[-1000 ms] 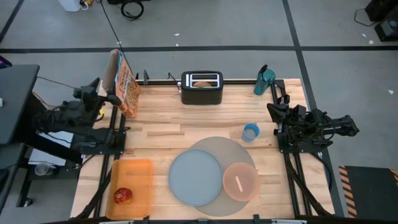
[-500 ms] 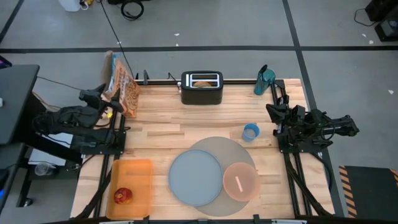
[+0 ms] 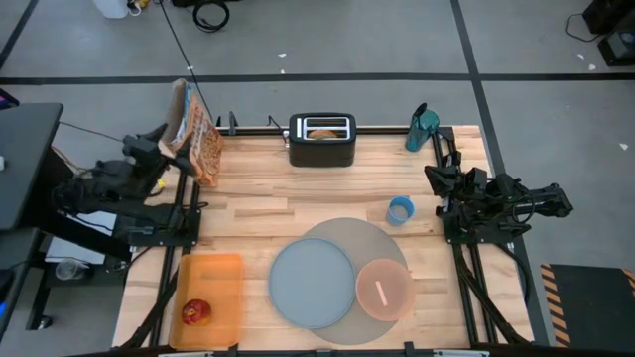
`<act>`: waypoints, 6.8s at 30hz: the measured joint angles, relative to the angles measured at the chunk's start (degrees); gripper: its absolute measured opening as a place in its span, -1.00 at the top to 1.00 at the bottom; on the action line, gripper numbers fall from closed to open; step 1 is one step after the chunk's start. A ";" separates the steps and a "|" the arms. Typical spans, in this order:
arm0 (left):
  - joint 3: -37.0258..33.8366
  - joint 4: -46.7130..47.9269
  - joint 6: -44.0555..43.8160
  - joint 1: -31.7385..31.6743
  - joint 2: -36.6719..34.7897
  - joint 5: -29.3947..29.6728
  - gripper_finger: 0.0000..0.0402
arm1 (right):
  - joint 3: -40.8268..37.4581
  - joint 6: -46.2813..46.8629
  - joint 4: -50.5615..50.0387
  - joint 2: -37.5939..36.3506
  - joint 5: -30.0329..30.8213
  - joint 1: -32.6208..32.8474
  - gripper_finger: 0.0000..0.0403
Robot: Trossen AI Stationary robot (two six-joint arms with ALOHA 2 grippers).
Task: Arrange a breakfast setting
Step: Pour the cereal from the cereal box into the pink bowl
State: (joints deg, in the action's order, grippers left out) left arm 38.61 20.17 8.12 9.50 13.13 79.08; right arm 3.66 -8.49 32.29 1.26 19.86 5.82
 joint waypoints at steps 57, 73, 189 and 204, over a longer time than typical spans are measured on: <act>0.02 31.27 -32.77 -2.81 0.59 4.86 -0.75 | 0.00 1.04 -0.73 0.02 -0.46 0.00 0.81; 0.00 13.81 -11.53 -4.57 0.59 5.02 -0.75 | 0.00 0.94 -0.63 0.02 -0.44 0.00 0.81; 0.00 31.14 -33.24 -5.40 -4.98 3.17 -0.74 | -0.02 -0.88 2.18 0.00 -1.95 0.00 0.81; -2.49 25.34 -47.22 -9.30 1.98 0.55 -0.74 | -0.02 -8.60 9.07 0.00 -4.65 0.00 0.81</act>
State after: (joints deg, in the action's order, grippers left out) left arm 36.12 45.51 -39.10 0.20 15.10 79.64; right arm 3.64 -17.09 41.36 1.26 15.21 5.82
